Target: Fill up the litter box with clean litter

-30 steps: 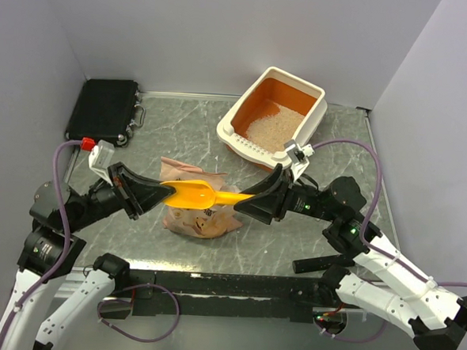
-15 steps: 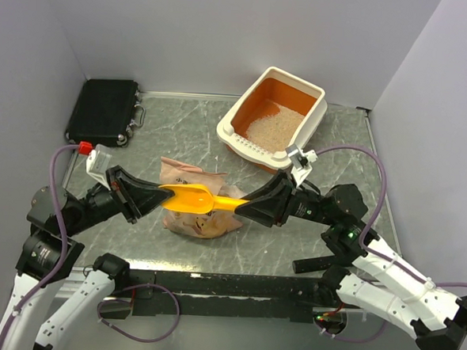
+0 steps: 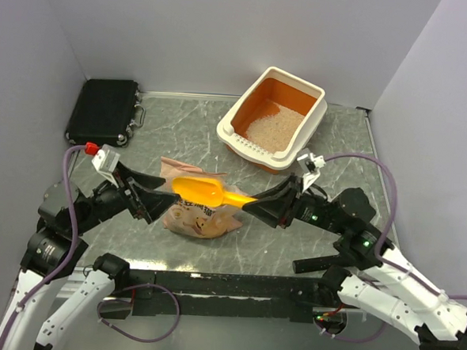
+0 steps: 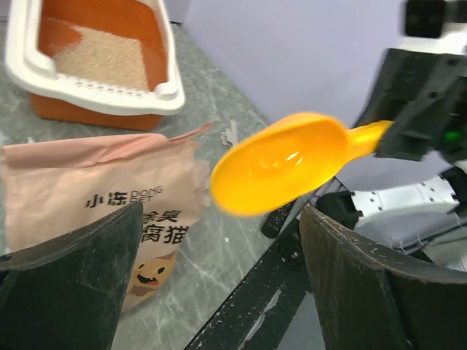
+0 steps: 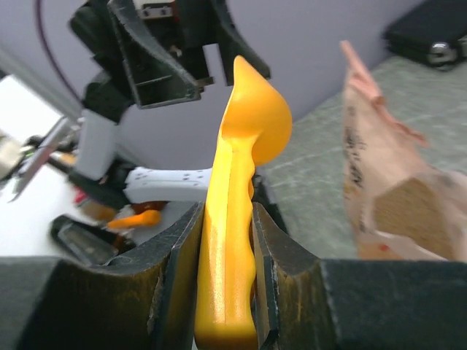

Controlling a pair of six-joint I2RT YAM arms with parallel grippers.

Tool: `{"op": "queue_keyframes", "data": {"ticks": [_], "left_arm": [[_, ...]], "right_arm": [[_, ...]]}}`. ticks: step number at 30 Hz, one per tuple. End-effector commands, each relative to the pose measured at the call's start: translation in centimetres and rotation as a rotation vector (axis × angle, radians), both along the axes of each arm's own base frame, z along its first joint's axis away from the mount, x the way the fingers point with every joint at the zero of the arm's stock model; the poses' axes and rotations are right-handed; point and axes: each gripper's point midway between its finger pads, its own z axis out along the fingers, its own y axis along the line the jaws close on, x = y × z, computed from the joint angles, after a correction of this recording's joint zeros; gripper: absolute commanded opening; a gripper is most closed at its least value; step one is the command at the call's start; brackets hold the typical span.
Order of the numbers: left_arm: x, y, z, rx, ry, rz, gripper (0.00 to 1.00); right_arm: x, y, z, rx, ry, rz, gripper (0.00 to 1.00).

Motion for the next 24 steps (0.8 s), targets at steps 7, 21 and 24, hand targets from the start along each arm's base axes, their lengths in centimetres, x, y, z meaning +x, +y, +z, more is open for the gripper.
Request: {"op": "queue_keyframes", "data": {"ticks": [7, 21, 24], "left_arm": [[5.6, 1.9, 1.8, 0.153, 0.011, 0.21, 0.96], [8.9, -2.0, 2.5, 0.482, -0.091, -0.064, 0.95], [9.1, -3.3, 0.6, 0.539, -0.157, -0.182, 0.98]], "right_arm": [[2.1, -7.7, 1.1, -0.277, -0.107, -0.366, 0.0], [0.6, -8.2, -2.5, -0.466, -0.119, -0.266, 0.0], [-0.5, -8.3, -3.2, -0.493, -0.111, -0.21, 0.0]]}}
